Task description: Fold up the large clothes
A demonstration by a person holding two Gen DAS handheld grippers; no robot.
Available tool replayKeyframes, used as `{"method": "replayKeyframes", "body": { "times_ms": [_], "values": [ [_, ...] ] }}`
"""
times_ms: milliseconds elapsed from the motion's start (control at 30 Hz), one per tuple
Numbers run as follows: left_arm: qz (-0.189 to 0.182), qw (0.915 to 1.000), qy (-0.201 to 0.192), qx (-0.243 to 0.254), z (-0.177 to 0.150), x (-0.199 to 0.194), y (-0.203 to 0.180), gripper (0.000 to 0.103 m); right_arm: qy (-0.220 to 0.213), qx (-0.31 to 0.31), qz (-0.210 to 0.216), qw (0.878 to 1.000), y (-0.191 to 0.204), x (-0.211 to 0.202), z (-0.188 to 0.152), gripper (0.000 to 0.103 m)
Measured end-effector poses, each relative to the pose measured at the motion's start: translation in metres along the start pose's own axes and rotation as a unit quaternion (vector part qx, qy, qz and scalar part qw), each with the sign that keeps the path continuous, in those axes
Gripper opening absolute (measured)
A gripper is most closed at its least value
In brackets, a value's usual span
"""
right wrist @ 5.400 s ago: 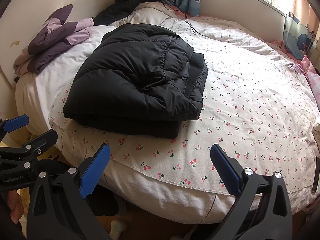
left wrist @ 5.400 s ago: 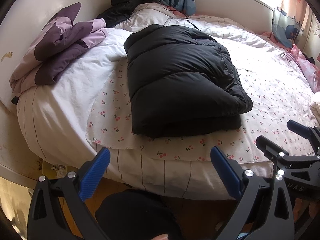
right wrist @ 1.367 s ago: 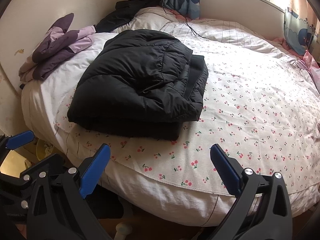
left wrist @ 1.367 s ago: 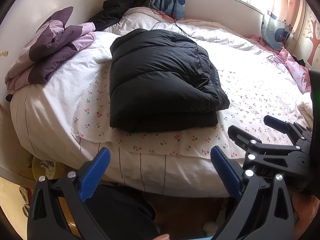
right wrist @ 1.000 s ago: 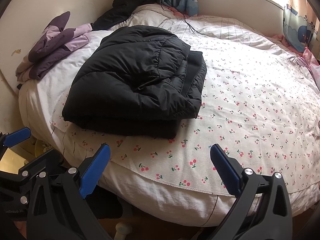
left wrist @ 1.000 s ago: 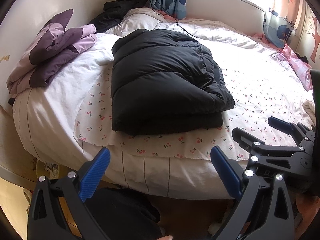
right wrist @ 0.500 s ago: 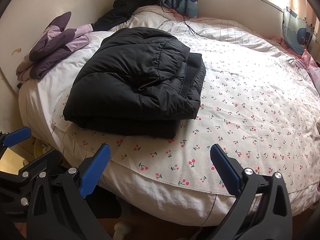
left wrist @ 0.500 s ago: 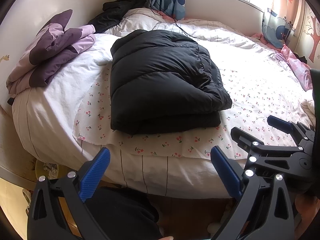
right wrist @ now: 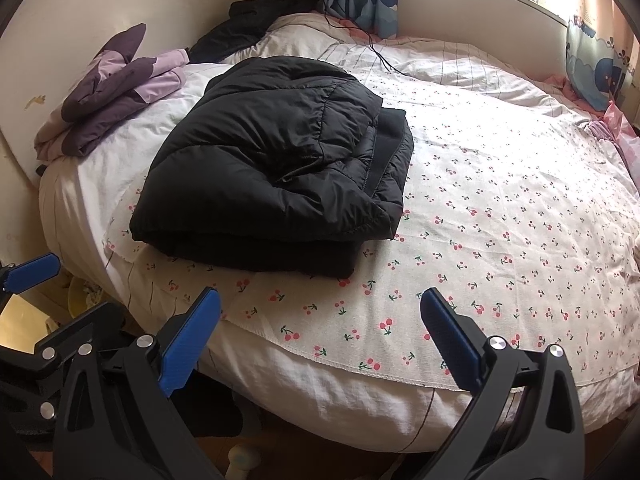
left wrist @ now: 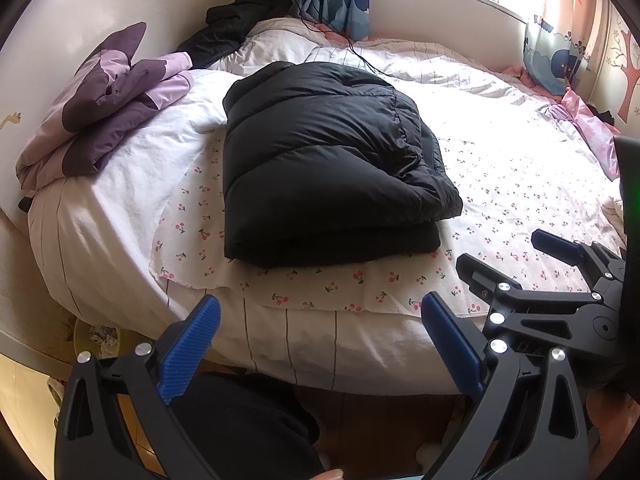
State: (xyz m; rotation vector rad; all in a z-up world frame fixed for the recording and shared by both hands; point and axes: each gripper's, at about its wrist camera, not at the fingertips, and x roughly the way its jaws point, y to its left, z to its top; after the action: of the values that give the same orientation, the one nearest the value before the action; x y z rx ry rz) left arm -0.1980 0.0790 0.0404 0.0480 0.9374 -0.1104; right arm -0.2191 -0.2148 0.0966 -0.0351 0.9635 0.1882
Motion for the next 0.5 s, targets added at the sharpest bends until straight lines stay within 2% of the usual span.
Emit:
{"method": "replayKeyframes", "body": {
  "times_ms": [500],
  "values": [
    [0.0,1.0,-0.004,0.003,0.0,-0.0046,-0.0021,0.096,0.0,-0.003,0.0,1.0,0.002,-0.0024,-0.0005,0.097]
  ]
}}
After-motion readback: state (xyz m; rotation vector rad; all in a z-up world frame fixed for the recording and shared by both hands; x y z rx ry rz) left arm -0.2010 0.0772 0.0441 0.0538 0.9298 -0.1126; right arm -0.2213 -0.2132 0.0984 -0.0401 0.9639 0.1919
